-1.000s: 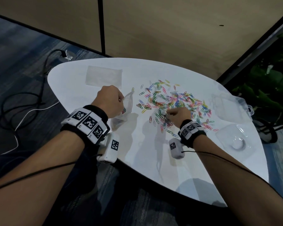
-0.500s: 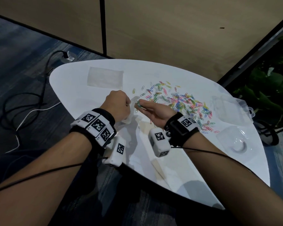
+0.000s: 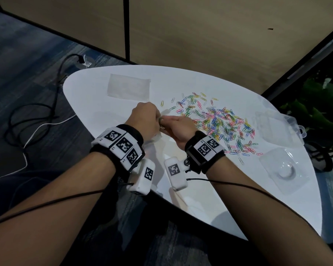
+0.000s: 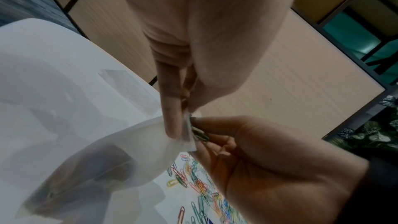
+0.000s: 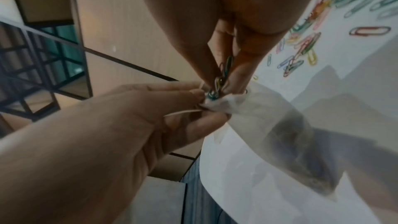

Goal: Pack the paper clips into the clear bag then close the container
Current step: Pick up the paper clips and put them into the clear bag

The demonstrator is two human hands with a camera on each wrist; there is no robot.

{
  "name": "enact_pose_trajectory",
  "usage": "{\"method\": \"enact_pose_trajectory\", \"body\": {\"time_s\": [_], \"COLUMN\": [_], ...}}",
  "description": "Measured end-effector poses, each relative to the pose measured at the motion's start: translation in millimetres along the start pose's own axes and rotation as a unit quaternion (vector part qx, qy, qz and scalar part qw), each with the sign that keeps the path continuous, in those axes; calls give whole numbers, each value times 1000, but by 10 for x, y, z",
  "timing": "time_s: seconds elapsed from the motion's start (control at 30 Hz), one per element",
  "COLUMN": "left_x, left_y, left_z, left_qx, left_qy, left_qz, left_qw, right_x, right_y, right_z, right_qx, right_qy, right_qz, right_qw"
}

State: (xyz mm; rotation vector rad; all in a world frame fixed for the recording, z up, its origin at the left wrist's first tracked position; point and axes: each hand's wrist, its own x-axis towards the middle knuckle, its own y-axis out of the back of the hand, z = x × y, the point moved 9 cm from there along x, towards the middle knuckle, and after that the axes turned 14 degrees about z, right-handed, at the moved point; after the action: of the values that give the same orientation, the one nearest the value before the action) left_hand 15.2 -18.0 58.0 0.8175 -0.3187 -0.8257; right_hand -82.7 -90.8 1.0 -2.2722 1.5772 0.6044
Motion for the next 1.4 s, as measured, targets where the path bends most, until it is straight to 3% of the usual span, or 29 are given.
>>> {"method": "enact_pose_trajectory", "body": {"time_s": [0.1, 0.17, 0.2, 0.3, 0.4, 0.47, 0.53, 0.6, 0.67, 0.7, 0.77, 0.83, 0.93, 1.0, 1.03, 1.13, 1.23, 1.3, 1.4], "left_x": [-46, -61, -54, -14, 11, 27, 61, 120, 168, 184, 202, 220, 248, 263, 267, 264, 247, 222, 187], "left_y": [-63, -81, -63, 13, 77, 146, 262, 403, 493, 515, 509, 475, 407, 361, 343, 317, 327, 309, 253], "left_z": [42, 37, 22, -65, -123, -145, -210, -347, -474, -504, -519, -510, -520, -508, -503, -447, -376, -342, -308], "left_qx": [1, 2, 1, -13, -14, -16, -25, -35, -45, -47, -45, -47, -58, -52, -49, -46, -28, -17, -17], "left_qy": [-15, -18, -16, 0, 1, 2, 17, 42, 61, 64, 65, 71, 86, 87, 85, 79, 66, 60, 62], "left_qz": [-20, -27, -20, 4, 16, 28, 48, 75, 94, 99, 100, 97, 88, 78, 74, 66, 68, 63, 50], "left_qw": [1000, 999, 1000, 1000, 1000, 999, 998, 996, 993, 992, 992, 992, 991, 992, 992, 994, 995, 996, 997], "right_x": [86, 141, 141, -22, -88, -130, -155, -7, 364, 585, 958, 1149, 1256, 1355, 1392, 1434, 1324, 1179, 921], "right_y": [-21, -27, -58, -236, -371, -432, -398, -228, -23, 42, 0, -238, -577, -586, -527, -253, -110, -92, -174], "right_z": [84, 47, -34, -229, -236, -219, -348, -487, -541, -549, -521, -422, -159, 14, 59, 168, 394, 484, 387], "right_qx": [-64, -168, -253, -471, -516, -503, -374, -200, -164, -215, -412, -550, -660, -724, -738, -728, -746, -738, -679], "right_qy": [-6, 59, 131, 314, 337, 322, 297, 227, 209, 225, 290, 349, 374, 364, 355, 342, 352, 388, 484], "right_qz": [3, 30, 43, 45, -38, -109, -151, -136, -72, -38, -6, -51, -138, -152, -143, -112, -124, -132, -124], "right_qw": [998, 983, 958, 823, 787, 795, 866, 943, 962, 949, 864, 757, 636, 566, 556, 583, 551, 536, 538]}}
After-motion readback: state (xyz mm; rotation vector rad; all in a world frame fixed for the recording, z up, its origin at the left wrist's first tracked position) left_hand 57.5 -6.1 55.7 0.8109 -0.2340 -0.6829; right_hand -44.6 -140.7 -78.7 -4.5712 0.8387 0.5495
